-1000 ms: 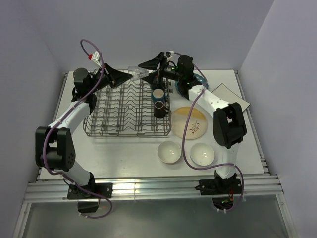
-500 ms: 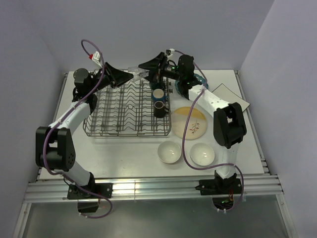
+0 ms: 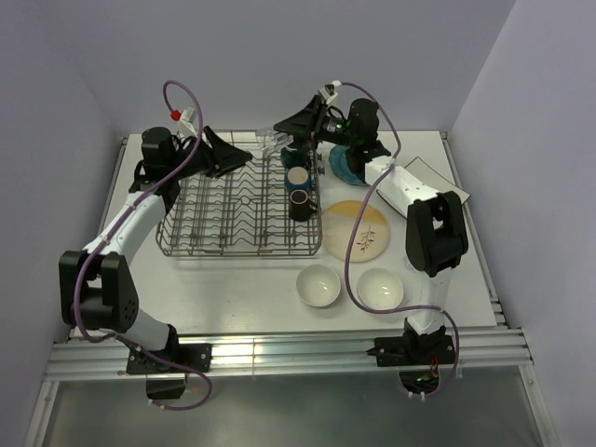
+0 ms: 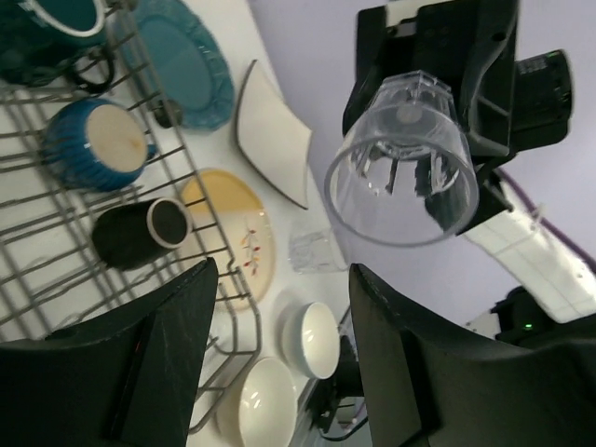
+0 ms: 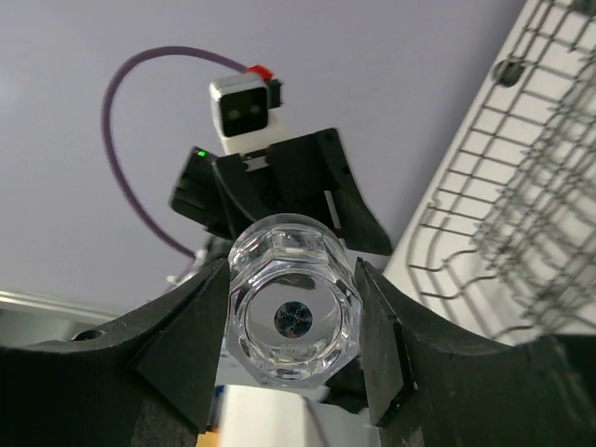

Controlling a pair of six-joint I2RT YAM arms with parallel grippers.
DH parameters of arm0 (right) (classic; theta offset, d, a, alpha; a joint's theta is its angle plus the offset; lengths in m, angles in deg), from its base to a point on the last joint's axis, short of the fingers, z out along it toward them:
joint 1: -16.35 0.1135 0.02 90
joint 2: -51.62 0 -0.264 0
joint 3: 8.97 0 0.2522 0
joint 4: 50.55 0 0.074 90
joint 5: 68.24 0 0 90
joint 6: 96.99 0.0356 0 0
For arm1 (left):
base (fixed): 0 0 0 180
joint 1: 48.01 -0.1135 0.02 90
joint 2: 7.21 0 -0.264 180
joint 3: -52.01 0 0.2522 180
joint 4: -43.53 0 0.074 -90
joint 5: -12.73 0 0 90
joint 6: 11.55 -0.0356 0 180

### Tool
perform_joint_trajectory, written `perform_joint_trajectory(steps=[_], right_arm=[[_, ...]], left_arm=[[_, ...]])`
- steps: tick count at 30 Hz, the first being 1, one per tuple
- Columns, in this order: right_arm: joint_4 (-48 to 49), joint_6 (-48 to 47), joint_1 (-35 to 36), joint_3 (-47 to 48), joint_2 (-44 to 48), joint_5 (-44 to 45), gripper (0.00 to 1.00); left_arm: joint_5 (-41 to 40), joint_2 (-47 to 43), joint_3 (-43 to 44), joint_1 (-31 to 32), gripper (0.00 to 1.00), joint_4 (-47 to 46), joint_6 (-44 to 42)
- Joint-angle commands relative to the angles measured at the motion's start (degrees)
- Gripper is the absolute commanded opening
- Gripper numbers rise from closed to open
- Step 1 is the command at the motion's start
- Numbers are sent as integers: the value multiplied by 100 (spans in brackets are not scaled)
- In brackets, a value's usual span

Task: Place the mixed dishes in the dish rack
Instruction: Pass the cup from the left arm to the right, then place the cup upside down on the dish rack

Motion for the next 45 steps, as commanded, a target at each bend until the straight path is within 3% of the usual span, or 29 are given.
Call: perform_joint_trajectory(steps=[1, 3, 4, 6, 7, 10, 13, 19, 30, 45], right_arm=[[-35, -1066, -138, 204, 76, -323, 0], [-779, -1830, -173, 458, 146, -525, 0], [-1931, -3018, -173, 625, 173, -543, 0], [-3158, -4412, -147, 1072, 296, -263, 0], [-4148, -5628, -68, 1171, 331, -123, 0], [-5672, -7696, 151, 1417, 419, 606, 0], [-6335, -9088, 371, 1199, 585, 1389, 0], [-6706, -10664, 969, 223, 1104, 2189, 0], [-6268, -11520, 1470, -778, 1166, 3332, 1], [-5503, -11204, 1541, -1184, 999, 3368, 7]], left_arm=[[-397, -464, 254, -92, 65, 1292, -1137], [-581, -710, 245, -171, 65, 1610, -1443], [-817, -893, 245, -197, 65, 1742, -1541], [-1081, -1053, 253, -250, 66, 2058, -1778], [-1292, -1184, 280, -268, 67, 2138, -1858], [-1539, -1343, 315, -320, 68, 2410, -2086], [-1706, -1414, 289, -364, 68, 2525, -2201], [-1645, -1431, 69, -400, 68, 2367, -2122], [-1689, -1475, -28, -408, 68, 2402, -2184], [-1715, -1475, -142, -408, 68, 2394, -2166]])
